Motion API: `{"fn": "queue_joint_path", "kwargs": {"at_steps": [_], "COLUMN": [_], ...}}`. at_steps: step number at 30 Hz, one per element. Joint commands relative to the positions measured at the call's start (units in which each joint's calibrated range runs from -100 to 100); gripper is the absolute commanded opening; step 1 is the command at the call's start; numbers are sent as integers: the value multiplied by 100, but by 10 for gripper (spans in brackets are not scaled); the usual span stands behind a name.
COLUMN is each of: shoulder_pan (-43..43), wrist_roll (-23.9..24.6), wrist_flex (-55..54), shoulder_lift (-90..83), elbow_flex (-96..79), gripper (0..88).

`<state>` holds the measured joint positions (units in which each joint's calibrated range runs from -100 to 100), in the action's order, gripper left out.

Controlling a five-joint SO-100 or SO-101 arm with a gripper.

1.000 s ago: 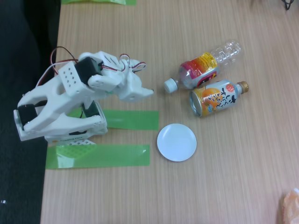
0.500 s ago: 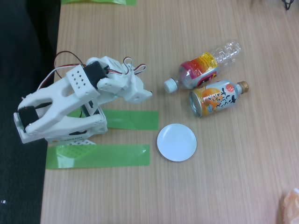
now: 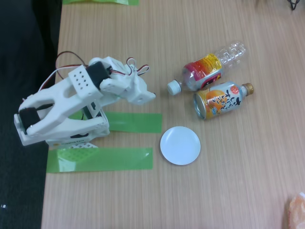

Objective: Pick up the plastic bottle and stand it up on the white place

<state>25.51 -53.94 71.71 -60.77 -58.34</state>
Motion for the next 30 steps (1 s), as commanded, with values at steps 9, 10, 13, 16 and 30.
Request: {"fn": "queue_joint_path", "kwargs": {"at_steps": [9,10,13,16,30], "shoulder_pan": [41,41,41,41,41], "wrist_roll": [39,39,39,39,39], "wrist_flex": [306,306,314,306,306], "shoulder_lift": [1437,1462,1462,1462,1512], "elbow_flex": [1402,1420,1420,1438,1664], "gripper": [340,340,340,340,340]}}
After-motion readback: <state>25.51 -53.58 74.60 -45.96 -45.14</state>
